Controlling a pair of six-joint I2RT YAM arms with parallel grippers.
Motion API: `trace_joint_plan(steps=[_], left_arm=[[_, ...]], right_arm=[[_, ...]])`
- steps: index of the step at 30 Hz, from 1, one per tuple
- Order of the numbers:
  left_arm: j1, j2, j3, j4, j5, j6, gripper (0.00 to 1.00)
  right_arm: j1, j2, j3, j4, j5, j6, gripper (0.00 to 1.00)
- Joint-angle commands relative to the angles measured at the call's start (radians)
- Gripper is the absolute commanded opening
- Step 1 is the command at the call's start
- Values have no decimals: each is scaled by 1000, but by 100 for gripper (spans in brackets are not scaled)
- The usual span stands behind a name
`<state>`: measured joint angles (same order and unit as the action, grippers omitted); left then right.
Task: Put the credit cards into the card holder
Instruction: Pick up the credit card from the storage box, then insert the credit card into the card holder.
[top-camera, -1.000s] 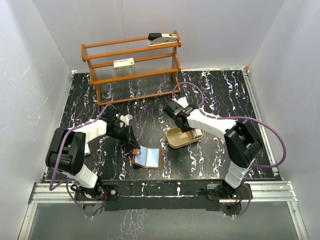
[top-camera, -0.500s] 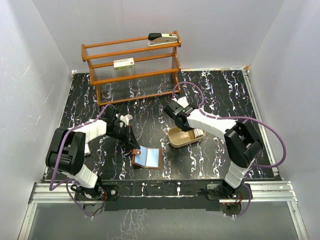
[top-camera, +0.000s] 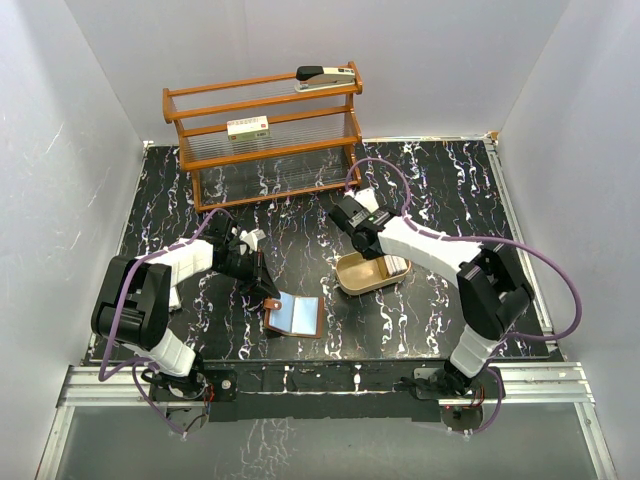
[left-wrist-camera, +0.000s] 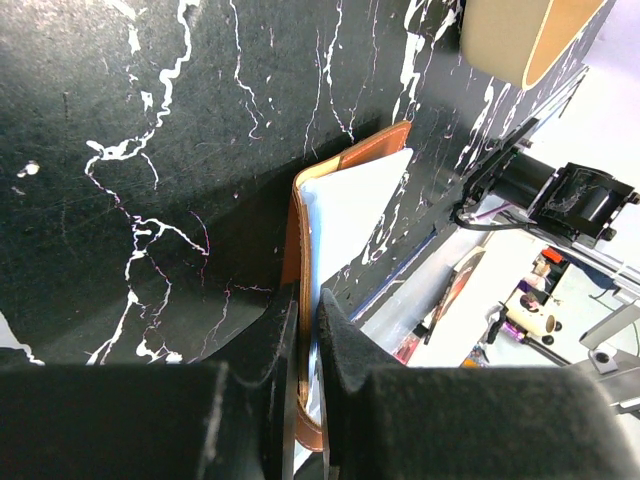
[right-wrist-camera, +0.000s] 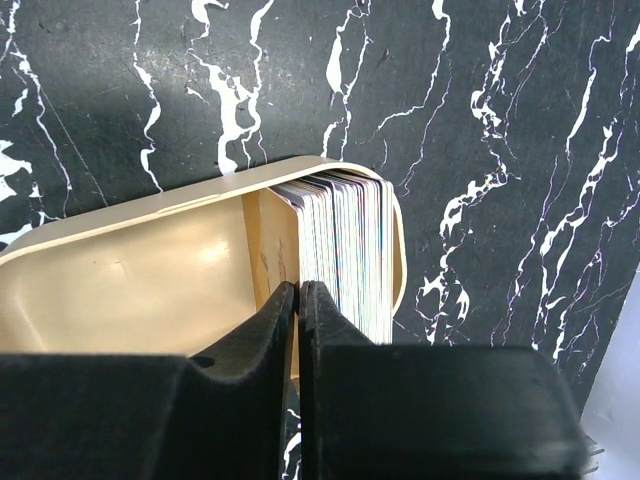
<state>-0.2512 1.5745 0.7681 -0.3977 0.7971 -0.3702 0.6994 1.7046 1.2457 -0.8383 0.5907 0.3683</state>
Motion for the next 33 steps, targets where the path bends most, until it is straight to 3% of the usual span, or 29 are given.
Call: trace_joint_plan(steps=[1, 14, 20, 27, 33], left_arm=[[-5, -28, 3, -22, 13, 7, 5], [-4, -14, -1, -3, 49, -16, 4], [-4, -71, -8, 65, 4, -118, 2], [-4, -76, -113, 282, 23, -318, 3], [-4, -47, -146, 318, -1, -327, 9]], right_arm=[[-5, -65, 39, 1, 36, -2, 1], [7, -145, 32, 40, -177, 28, 0], [21, -201, 45, 58, -295, 89, 0], [38, -355, -100, 239, -557, 225, 0], [94, -434, -266, 434, -658, 380, 0]])
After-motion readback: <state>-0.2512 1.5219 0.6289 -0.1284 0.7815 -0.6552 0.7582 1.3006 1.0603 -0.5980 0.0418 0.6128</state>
